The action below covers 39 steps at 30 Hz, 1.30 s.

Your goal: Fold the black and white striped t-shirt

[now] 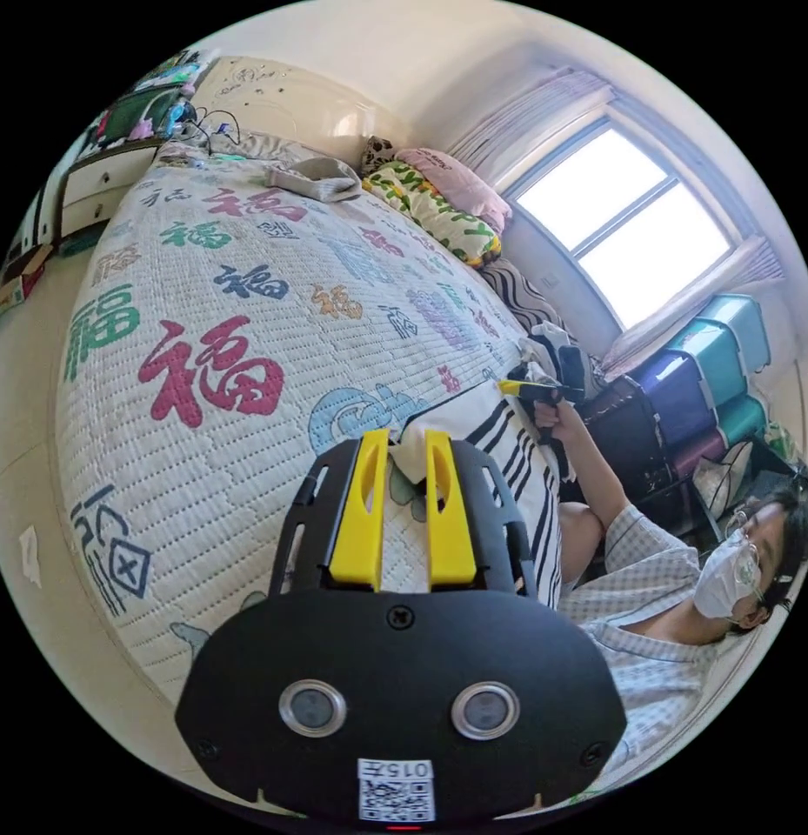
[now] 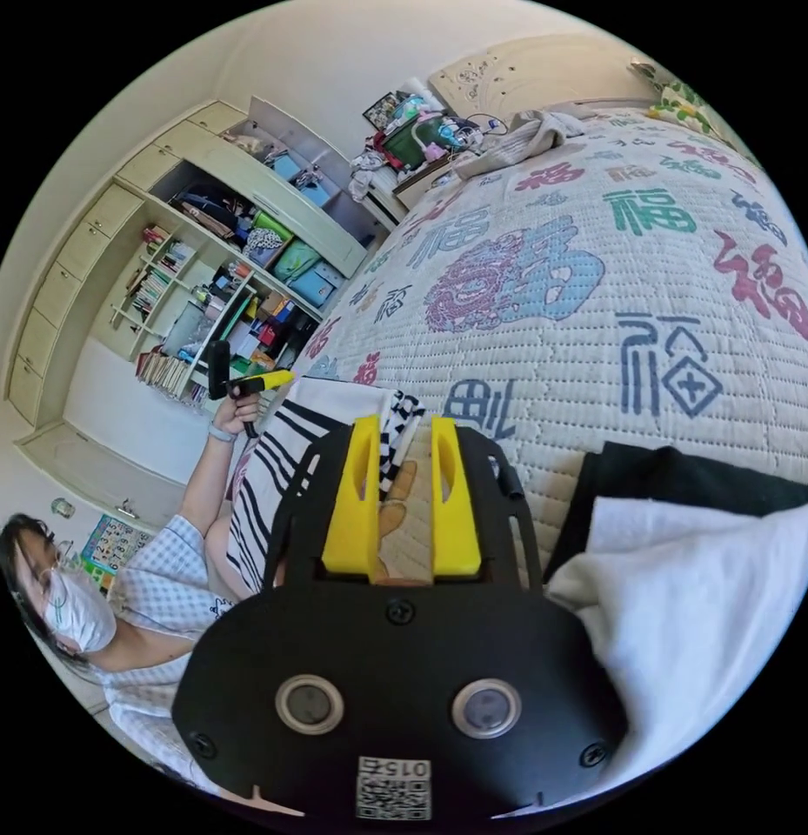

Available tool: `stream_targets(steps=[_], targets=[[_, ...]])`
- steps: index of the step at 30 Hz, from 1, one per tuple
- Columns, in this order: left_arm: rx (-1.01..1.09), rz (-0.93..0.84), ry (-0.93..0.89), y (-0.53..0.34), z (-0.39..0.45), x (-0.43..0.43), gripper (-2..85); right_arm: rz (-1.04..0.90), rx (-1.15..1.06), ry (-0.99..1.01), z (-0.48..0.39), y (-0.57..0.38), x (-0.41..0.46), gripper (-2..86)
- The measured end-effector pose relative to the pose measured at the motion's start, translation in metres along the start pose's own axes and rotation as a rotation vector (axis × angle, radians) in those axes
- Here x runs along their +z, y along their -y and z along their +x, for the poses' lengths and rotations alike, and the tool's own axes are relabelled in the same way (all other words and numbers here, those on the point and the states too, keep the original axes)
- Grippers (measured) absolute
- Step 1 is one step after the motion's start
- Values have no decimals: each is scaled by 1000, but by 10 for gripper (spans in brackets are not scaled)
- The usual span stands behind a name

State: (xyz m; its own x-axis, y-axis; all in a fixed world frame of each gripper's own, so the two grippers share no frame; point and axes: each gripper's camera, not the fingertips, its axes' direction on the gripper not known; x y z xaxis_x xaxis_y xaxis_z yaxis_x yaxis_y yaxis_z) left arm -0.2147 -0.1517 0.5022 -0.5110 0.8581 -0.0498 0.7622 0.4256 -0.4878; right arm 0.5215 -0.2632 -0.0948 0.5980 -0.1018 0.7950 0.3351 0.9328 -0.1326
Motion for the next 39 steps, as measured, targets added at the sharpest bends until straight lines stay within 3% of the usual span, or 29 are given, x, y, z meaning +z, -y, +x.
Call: stream_targets(steps=[8,14,19,30,34,39], targets=[[-161,-8,-296,-21,-42,7,135,-22,0,95,16,4,11,128],[-157,-69,-274,-5,-32,32,124,-41,15,134,26,4,28,105],[-180,-78,-263,-14,-29,37,66,-100,12,176,31,0,47,61],[117,136,-54,-34,63,-11,13,169,-227,57,-25,-55,10,46],[228,161,21,-64,101,-16,5,157,-263,79,-34,-88,13,46],[460,167,72,-136,181,-37,1,125,-492,74,-86,-160,2,46]])
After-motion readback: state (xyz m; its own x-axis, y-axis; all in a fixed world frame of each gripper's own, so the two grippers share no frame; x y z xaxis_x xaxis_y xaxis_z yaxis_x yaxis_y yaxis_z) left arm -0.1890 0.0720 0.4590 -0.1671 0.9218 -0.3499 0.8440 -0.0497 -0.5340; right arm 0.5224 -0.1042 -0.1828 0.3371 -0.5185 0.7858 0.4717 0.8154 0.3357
